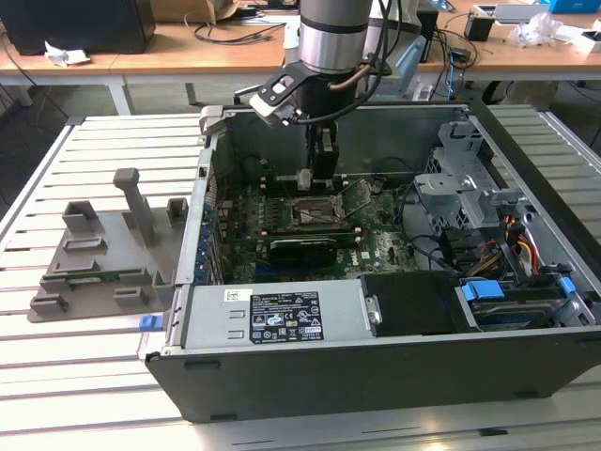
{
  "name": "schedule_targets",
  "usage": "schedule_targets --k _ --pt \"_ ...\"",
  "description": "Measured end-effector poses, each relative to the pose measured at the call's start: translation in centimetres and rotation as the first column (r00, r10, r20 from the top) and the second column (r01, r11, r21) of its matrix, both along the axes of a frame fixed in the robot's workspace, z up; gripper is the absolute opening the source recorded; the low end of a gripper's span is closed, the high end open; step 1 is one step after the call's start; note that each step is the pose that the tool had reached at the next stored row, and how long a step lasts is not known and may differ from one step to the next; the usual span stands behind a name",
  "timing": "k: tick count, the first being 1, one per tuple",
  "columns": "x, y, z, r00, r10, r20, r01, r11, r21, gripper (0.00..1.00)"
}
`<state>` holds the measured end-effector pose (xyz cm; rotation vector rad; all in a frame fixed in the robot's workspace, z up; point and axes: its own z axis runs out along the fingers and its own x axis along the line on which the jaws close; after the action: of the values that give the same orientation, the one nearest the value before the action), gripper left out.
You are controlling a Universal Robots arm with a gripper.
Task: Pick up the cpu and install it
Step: 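Place the cpu into insertion slot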
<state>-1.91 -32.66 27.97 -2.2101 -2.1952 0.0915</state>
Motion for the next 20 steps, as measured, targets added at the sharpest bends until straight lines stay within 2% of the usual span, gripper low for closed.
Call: schedule_targets --k 20 --pt "0.1 0.05 -1.09 1.0000 0.000 0.0000 0.000 1.0000 0.0000 0.55"
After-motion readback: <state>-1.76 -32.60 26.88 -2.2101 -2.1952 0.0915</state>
